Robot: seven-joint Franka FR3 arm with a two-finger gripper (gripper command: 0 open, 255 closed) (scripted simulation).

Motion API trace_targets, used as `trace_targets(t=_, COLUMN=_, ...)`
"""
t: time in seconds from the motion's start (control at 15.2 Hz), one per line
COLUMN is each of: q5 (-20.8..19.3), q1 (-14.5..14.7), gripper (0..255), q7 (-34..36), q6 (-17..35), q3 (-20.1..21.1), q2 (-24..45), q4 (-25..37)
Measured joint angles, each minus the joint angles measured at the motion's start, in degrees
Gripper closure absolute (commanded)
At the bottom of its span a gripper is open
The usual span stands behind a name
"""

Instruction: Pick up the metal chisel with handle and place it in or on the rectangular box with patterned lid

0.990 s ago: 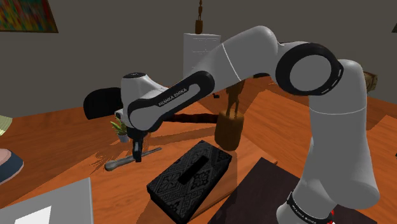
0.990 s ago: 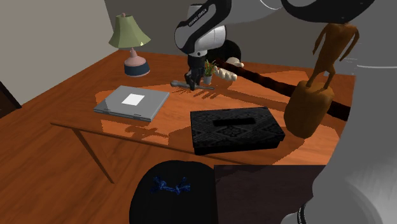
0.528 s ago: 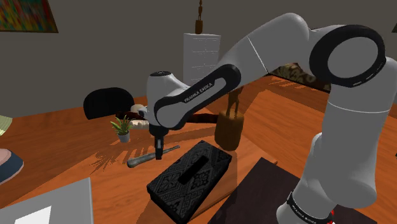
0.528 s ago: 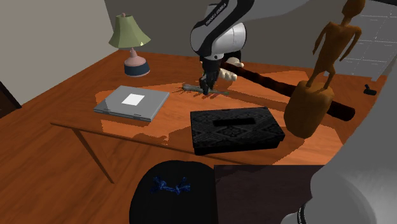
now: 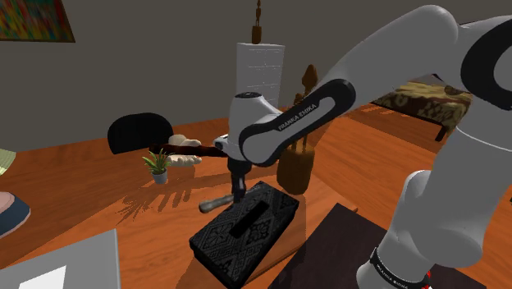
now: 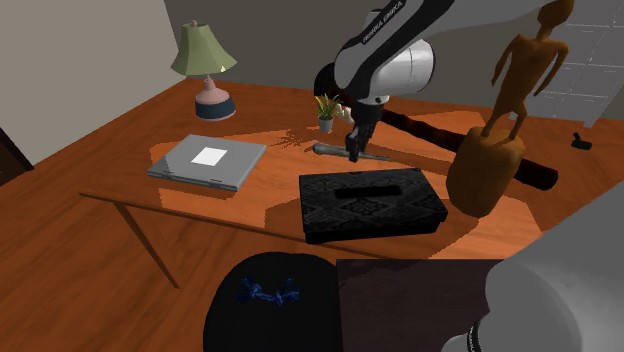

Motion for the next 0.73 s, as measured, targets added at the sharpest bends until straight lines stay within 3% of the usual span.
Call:
trace_targets(t=0.33, q5=1.24, q1=-1.41, gripper=255, q7=-4.69, q6=1.2, q3=-2.21, q2=-8.01, q4=-9.39)
trace_targets(t=0.73, q5=1.52, q1=-1.58, gripper=255, q7=-5.73, q6=6.04, q3=-2.57, q2=-5.5, q4=-11.8)
